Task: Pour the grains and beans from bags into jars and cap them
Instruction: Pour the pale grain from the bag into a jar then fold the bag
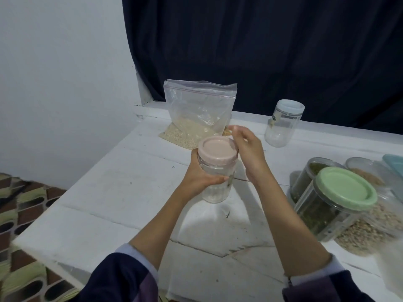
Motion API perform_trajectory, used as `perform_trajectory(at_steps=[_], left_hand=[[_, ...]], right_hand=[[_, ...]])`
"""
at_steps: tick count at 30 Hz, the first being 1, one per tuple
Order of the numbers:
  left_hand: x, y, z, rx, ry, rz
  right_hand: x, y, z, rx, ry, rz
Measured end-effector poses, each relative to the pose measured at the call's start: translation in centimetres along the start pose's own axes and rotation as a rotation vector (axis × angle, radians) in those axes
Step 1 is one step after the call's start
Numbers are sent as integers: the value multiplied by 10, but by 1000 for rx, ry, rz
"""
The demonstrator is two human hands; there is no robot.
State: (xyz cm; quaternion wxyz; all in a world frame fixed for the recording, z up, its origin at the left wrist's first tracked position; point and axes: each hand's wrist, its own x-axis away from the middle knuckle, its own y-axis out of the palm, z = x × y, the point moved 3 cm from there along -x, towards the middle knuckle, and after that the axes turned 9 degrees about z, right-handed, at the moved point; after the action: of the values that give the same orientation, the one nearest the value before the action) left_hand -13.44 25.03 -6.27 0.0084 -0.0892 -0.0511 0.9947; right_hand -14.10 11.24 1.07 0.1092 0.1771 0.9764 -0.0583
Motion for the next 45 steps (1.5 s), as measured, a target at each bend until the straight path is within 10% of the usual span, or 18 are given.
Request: perform_trajectory(at_steps=[7,12,17,21,26,38,45], left_hand=[[-2,1,-1,-7,-4,-32],[0,-1,-1,-1,-18,-30],[2,-2,1,-27,-30,-32],[2,-1,1,-46,-21,-19],[4,0,1,-37,-10,8],[13,3,1,-11,-32,43],[19,-1,-1,-62,-78,-64]], right_hand=[[0,35,-21,954,-390,-442],[-9,30,-34,431,-329,-346],[-24,-5,-27,-727,305,-103],[-17,-23,22,-902,502,76],[1,-41,76,-426,637,407],[24,-53,122,904,270,205],[-1,-45,99,1033,181,128]])
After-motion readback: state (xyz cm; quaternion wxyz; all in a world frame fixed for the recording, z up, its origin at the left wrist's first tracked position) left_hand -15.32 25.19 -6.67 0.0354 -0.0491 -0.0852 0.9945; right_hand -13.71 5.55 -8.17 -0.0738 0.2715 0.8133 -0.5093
